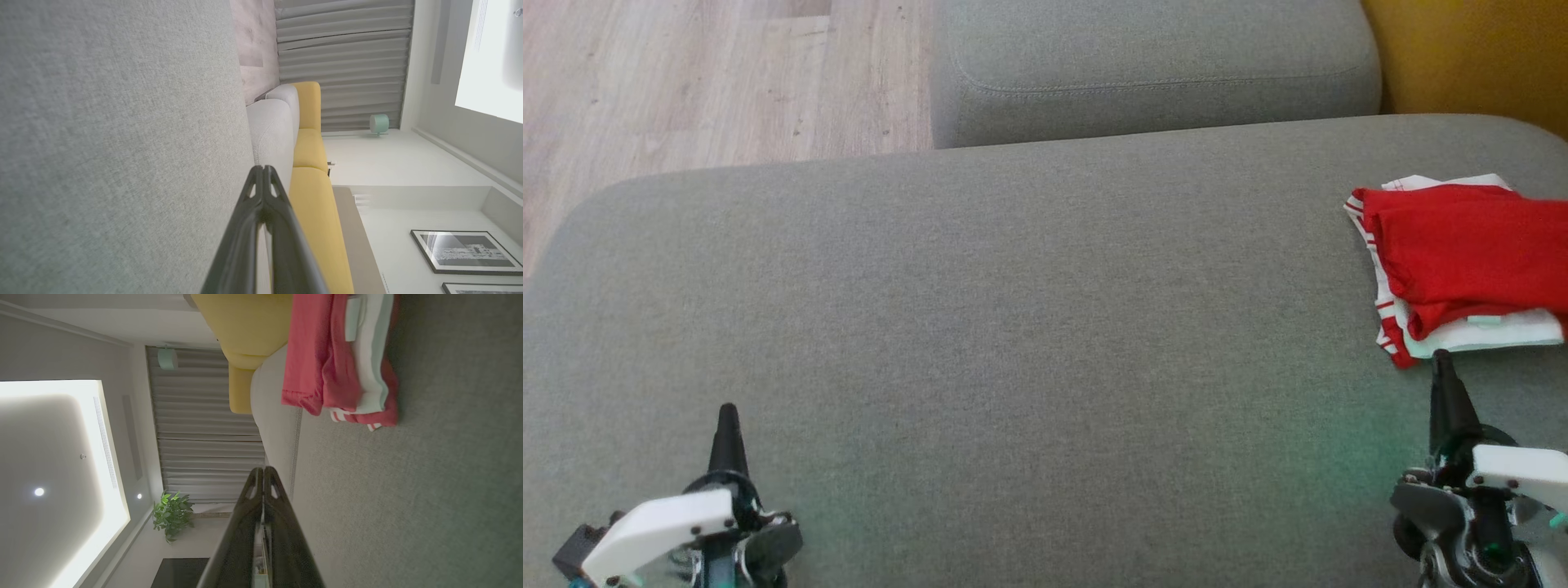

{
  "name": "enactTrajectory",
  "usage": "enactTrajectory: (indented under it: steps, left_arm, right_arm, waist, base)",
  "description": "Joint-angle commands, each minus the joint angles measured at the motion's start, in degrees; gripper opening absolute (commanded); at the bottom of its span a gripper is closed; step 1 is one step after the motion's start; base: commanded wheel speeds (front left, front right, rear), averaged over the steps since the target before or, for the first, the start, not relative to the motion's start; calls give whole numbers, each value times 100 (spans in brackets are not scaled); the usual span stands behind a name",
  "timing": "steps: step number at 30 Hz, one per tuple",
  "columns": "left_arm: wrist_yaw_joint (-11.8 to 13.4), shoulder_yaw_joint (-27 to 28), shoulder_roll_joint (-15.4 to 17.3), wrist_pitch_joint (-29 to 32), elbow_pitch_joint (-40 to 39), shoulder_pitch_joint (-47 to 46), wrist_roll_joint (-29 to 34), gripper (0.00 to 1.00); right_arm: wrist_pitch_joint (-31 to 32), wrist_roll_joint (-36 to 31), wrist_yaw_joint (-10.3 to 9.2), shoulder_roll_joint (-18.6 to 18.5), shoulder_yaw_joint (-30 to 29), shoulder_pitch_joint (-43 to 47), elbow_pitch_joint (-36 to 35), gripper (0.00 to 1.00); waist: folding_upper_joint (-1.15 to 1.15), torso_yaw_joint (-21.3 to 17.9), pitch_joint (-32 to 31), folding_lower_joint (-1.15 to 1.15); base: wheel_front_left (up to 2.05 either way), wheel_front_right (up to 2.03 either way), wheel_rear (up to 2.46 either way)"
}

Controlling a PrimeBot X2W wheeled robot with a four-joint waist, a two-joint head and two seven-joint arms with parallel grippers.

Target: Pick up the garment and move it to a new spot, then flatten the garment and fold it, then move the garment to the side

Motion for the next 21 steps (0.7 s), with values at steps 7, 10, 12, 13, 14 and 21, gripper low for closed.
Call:
enactTrajectory:
  steps: [7,10,12,13,14,21]
  left_arm:
    - [-86,286,26,135,-237,-328,-409,0]
    - [-86,286,26,135,-237,-328,-409,0]
    - [-86,286,26,135,-238,-328,-409,0]
    - [-86,286,26,135,-238,-328,-409,0]
    - [-86,286,26,135,-238,-328,-409,0]
    - [-86,286,26,135,-238,-328,-409,0]
  right_arm:
    - [134,447,-4,-33,71,-322,-273,0]
    - [134,447,-4,-33,71,-322,-273,0]
    - [134,447,-4,-33,71,-322,-273,0]
    - [134,447,-4,-33,71,-322,-273,0]
    - [134,447,-4,-33,71,-322,-273,0]
    - [134,447,-4,-33,72,-322,-273,0]
  waist:
    - [0,14,2,0]
    - [0,14,2,0]
    - [0,14,2,0]
    - [0,14,2,0]
    - [0,14,2,0]
    - [0,14,2,0]
  base:
    - [0,0,0]
    - [0,0,0]
    - [0,0,0]
    - [0,0,0]
    - [0,0,0]
    - [0,0,0]
